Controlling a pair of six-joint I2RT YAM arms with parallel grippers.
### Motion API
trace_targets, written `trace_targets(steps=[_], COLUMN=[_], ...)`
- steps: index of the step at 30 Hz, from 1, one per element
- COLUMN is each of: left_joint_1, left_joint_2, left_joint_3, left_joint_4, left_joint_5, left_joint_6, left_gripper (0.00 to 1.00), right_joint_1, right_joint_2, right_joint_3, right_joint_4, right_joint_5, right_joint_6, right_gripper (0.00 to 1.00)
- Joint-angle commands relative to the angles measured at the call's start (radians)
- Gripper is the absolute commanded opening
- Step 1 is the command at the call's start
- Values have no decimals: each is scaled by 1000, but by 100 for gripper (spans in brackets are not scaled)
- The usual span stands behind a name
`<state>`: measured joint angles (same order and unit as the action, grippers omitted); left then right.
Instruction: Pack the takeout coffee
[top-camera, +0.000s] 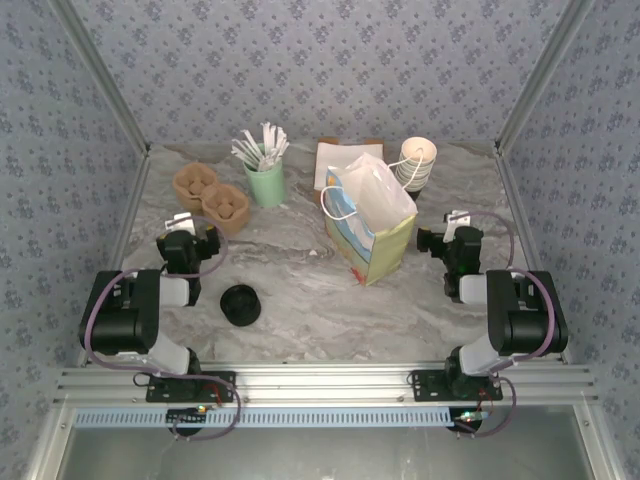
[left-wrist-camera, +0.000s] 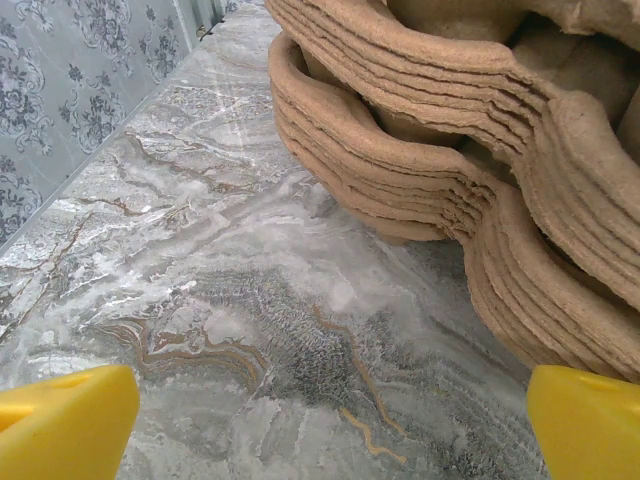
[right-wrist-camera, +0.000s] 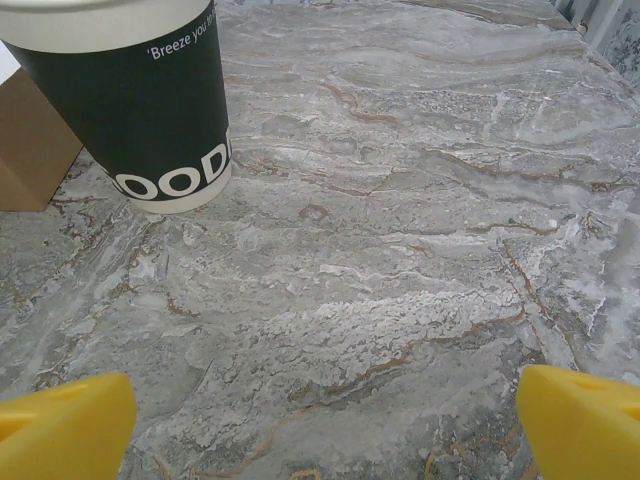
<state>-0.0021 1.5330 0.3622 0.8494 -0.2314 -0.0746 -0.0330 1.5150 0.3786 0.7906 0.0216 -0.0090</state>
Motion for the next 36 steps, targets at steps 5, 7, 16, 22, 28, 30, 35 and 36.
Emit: trace_targets(steps=[5, 7, 16, 22, 28, 30, 35, 36], left_joint_1=[-4, -3, -3, -3, -7, -13, -44, -56], left_joint_2=[-1, 1, -29, -213, -503, -583, -685, -689], left_joint_3=[20, 20, 17, 47, 126, 188, 379, 414], left_joint_4=[22, 22, 5, -224, -586, -729, -1062, -1104], left_joint_5=[14, 13, 32, -26, -121, -138, -145, -141], left_joint_6=[9, 10, 16, -8, -144, -183, -340, -345], left_gripper=[99, 99, 99, 99, 99, 99, 99, 99], right_joint_1=[-4, -4, -29, -81, -151, -169, -181, -175], right_joint_2=[6, 7, -33, -166, -363, -397, -294, -267], right_joint_3=[9, 8, 18, 109, 283, 377, 761, 821], right_joint_4=[18, 18, -27, -285, -635, -784, -1244, -1295], right_joint_5=[4, 3, -44, -61, -68, -49, -111, -133], right_joint_6=[-8, -8, 7, 67, 224, 289, 412, 414], right_gripper=[100, 100, 100, 100, 100, 99, 99, 98])
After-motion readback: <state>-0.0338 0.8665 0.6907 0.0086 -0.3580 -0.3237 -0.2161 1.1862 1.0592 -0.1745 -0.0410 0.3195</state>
